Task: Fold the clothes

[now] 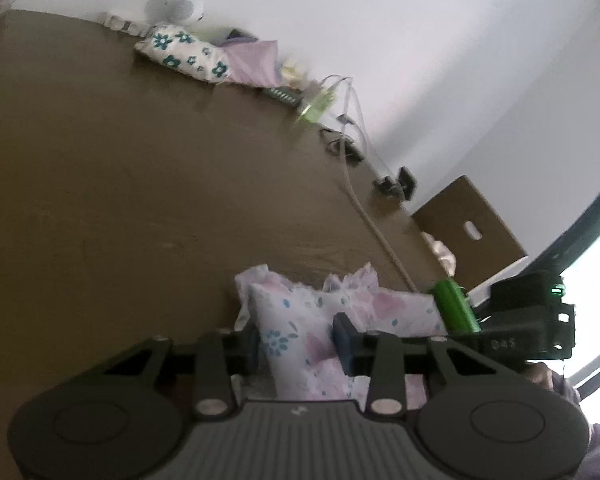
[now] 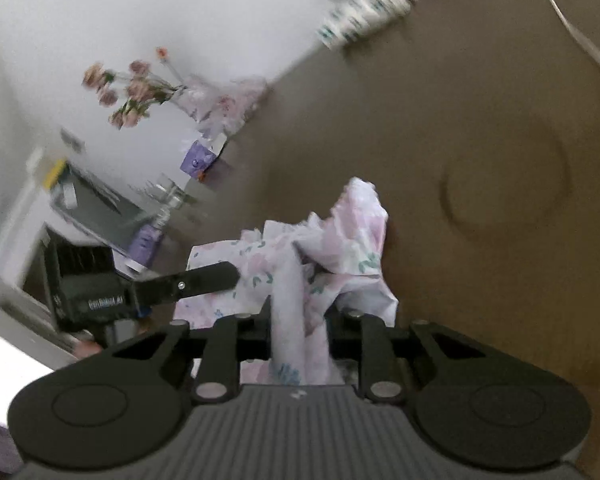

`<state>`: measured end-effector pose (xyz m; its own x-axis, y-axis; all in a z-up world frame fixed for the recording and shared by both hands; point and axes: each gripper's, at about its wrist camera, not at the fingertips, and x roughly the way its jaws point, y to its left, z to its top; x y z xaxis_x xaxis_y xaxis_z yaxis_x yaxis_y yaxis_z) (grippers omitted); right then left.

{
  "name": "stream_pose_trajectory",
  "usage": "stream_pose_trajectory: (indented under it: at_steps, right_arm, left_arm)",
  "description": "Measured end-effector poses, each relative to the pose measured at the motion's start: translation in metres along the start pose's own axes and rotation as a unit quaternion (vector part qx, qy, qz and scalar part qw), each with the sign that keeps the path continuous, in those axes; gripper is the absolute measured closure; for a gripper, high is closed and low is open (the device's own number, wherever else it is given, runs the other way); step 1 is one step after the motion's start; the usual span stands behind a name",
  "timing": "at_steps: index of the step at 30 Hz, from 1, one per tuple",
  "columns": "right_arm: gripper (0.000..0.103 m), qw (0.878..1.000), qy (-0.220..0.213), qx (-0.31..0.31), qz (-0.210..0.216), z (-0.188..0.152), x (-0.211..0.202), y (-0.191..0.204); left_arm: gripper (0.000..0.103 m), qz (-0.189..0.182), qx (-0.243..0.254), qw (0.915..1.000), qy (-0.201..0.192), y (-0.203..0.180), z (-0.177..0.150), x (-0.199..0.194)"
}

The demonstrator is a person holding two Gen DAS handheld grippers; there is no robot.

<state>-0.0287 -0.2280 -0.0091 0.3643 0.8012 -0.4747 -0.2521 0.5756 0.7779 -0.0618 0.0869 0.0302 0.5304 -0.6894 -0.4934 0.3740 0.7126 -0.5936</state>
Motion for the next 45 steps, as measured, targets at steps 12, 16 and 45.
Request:
stream_pose_trajectory:
  at_steps: [12,16,45]
  right_arm:
    - [0.033,0.938,-0.146,-0.279,-0.147,-0.020,-0.043,0.062]
    - [0.032,0.940,-0.080,-0.320,-0.092,-0.006,-0.024,0.050]
    - [0.086,0.992,-0.069,-0.077,-0.077,-0.035,-0.006,0.028]
  left_arm:
    - [0.070,0.005,0.050,0.9986,0.017,-0.006,-0.004,0.025]
    - [0.076,-0.004,0.032,0.9992,0.022,0.000,0.000,0.029]
    - [0.047,0.068,0.094,0.9894,-0.087,-0.043,0.014,-0.006]
